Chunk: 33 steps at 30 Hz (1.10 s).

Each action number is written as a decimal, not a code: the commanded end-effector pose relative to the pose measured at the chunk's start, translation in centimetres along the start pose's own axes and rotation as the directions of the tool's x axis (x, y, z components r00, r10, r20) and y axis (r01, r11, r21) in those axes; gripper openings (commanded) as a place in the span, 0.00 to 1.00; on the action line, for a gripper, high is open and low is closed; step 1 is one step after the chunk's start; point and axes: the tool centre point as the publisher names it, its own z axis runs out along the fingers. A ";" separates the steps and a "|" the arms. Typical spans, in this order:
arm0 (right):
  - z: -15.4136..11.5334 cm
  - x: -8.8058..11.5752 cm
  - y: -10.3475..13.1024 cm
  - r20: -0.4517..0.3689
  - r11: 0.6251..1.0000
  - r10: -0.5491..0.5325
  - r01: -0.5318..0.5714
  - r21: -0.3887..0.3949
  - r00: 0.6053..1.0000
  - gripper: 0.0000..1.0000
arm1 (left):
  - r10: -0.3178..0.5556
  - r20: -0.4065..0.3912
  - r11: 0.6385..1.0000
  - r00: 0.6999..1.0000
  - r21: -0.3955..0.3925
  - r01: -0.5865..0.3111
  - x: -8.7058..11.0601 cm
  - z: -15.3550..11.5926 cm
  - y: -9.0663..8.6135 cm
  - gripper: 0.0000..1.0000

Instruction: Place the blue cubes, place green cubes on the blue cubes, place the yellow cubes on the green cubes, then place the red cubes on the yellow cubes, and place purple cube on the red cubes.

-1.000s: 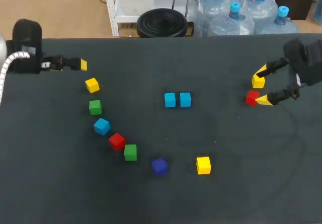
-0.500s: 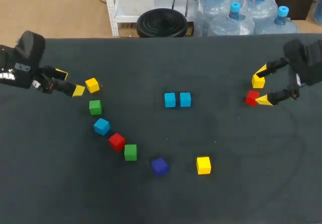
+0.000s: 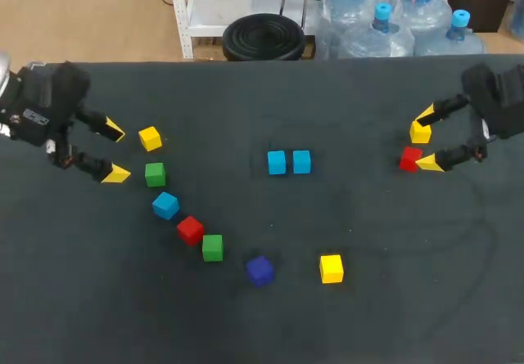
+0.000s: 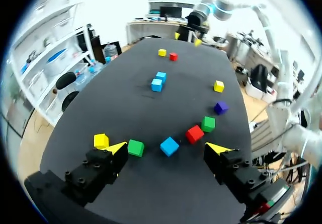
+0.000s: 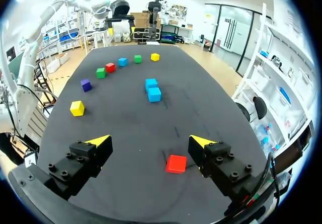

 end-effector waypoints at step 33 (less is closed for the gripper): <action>0.0 0.0 0.0 0.000 1.000 0.000 0.000 0.000 1.000 1.00 | 0.328 -0.152 0.931 0.932 0.217 -0.293 -0.4 3.2 1.2 1.00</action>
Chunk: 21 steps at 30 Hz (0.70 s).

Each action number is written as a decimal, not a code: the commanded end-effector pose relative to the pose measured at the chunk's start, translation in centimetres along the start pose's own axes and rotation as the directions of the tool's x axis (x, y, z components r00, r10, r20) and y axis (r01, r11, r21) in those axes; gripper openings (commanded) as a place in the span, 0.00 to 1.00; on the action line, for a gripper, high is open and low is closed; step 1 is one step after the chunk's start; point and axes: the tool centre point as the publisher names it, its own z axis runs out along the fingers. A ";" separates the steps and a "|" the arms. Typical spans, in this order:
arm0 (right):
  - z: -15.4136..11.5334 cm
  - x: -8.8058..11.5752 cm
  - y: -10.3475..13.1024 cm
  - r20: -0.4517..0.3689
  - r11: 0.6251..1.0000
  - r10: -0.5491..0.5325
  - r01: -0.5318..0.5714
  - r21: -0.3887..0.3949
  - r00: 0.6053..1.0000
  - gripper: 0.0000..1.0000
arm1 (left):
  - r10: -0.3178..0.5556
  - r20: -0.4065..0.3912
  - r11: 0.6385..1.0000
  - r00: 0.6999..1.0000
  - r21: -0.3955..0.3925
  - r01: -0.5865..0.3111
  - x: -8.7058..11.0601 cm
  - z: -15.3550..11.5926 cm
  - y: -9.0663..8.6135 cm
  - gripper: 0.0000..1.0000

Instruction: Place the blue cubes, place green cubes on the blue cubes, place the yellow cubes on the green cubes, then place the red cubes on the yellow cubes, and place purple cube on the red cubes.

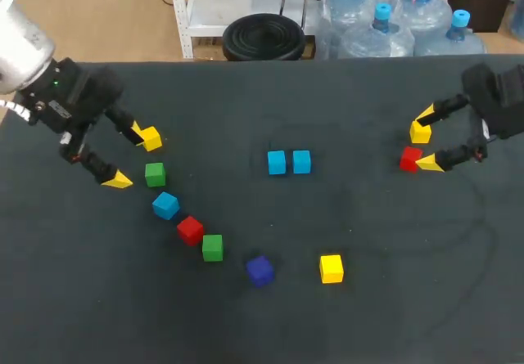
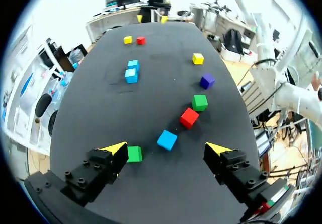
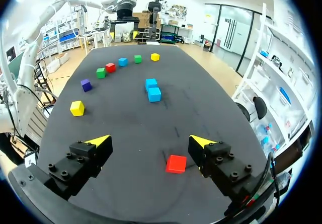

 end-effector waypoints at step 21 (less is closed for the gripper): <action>0.0 0.0 0.0 0.000 1.000 0.000 0.000 0.000 1.000 1.00 | 0.286 0.002 0.956 0.958 0.068 -0.286 1.2 5.3 -0.1 1.00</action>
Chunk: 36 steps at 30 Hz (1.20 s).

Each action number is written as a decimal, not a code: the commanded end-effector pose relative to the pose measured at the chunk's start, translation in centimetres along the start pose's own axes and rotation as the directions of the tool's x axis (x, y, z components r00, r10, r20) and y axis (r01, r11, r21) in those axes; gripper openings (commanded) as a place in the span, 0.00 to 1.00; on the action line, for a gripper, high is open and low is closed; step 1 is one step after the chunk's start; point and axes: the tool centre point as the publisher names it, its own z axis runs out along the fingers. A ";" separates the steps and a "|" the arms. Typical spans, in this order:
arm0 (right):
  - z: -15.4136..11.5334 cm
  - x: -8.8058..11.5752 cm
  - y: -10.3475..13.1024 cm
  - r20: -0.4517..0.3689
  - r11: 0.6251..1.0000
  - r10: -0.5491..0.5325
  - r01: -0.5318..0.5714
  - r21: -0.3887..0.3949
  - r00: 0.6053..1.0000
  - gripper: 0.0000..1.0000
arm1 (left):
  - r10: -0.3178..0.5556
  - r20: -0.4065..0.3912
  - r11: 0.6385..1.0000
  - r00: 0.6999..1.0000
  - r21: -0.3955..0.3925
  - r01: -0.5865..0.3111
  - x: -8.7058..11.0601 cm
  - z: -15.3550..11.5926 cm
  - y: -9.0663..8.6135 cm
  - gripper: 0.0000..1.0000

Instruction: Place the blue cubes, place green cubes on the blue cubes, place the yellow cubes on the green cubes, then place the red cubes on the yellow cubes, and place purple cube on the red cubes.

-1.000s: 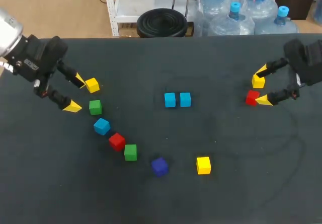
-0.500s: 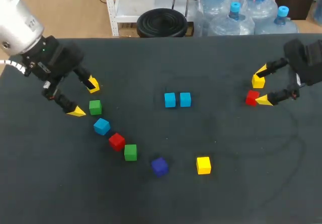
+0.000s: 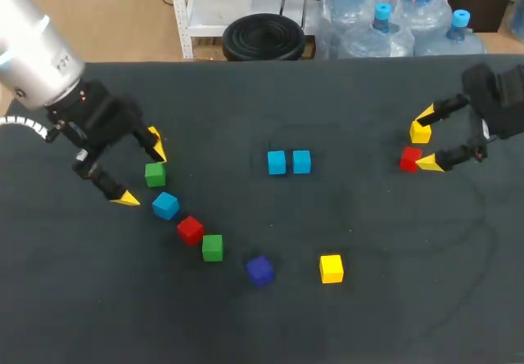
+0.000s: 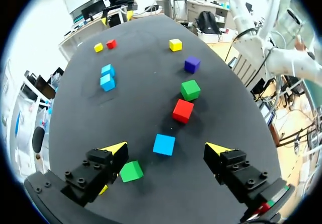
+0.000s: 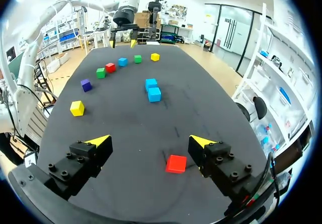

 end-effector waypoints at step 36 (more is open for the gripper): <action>0.0 0.0 0.0 -0.001 1.000 0.000 0.000 0.000 1.000 1.00 | 0.032 0.027 0.999 0.999 0.020 -0.033 1.6 5.4 1.0 0.54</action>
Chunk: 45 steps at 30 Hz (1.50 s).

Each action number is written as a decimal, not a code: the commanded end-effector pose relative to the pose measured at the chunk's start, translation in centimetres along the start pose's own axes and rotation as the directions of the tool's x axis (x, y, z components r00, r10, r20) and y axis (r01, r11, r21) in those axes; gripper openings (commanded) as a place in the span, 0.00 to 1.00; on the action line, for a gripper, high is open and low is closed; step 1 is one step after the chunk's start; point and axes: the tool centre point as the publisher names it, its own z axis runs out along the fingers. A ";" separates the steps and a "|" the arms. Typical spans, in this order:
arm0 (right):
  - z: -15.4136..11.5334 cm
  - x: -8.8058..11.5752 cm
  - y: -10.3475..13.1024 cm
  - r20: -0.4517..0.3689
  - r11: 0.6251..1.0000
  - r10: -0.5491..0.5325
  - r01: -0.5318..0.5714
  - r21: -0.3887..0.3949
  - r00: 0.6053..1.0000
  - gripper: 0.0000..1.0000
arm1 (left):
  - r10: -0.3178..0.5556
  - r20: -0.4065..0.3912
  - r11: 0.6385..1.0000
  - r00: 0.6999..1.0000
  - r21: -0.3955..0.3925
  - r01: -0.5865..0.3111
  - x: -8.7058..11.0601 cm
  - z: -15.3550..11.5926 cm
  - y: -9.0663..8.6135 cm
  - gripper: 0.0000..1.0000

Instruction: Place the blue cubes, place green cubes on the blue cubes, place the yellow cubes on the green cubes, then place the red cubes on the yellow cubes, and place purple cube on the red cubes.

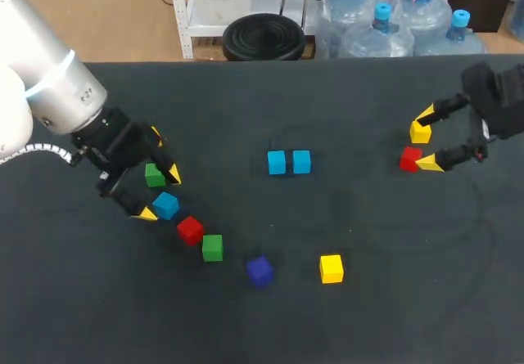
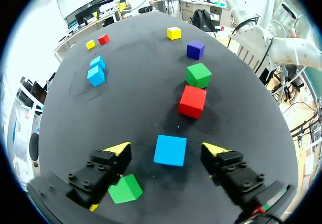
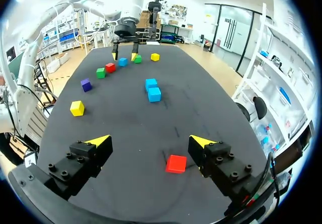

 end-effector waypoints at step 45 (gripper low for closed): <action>0.0 0.0 0.0 0.000 1.000 0.000 0.000 0.000 1.000 1.00 | -0.337 0.088 0.929 0.937 -0.131 0.346 -6.7 -2.1 8.2 0.00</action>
